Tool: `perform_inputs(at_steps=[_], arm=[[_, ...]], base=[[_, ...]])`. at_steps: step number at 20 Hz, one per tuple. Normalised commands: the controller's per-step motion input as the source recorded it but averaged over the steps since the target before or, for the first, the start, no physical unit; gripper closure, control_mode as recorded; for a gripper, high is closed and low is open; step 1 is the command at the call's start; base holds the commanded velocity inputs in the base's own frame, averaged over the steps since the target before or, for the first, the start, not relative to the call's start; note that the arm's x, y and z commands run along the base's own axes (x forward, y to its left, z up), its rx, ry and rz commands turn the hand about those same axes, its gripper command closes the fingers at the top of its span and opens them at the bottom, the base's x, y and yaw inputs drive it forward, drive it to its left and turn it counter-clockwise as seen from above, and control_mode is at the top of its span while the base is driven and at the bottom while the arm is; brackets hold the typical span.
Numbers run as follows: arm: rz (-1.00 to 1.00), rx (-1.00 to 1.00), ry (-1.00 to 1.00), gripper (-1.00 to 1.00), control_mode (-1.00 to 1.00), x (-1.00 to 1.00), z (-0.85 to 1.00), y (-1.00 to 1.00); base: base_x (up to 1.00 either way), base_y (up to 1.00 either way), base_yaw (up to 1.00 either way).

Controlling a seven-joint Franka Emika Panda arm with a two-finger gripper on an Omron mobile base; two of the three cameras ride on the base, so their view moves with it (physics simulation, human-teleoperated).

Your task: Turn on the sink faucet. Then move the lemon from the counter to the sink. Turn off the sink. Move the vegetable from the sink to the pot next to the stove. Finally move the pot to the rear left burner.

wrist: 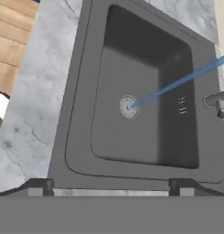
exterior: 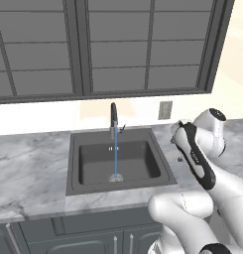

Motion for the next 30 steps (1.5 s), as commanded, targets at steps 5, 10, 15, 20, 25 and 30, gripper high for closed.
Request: perform_inputs(at_steps=[5,10,15,20,25,30], arm=[[0.38,-0.43,0.23,-1.00,-1.00,-0.03,-0.41,-0.42],[0.37,-0.34,0.15,-1.00,-1.00,-0.21,-0.20,-0.44],[0.29,-0.16,0.09,-1.00,-1.00,-0.25,-0.04,-0.15],[0.32,-0.09,0.05,-1.00,-1.00,-0.17,-0.06,-0.24],[0.31,-0.01,0.05,-1.00,-1.00,-0.06,-0.21,-0.43],[0.05,0.05,0.01,-1.00,-1.00,0.09,-0.41,-0.22]], base=[[0.00,0.00,0.00],[0.00,0.00,0.00],[0.00,0.00,0.00],[0.00,0.00,0.00],[0.00,0.00,0.00],[0.00,0.00,0.00]])
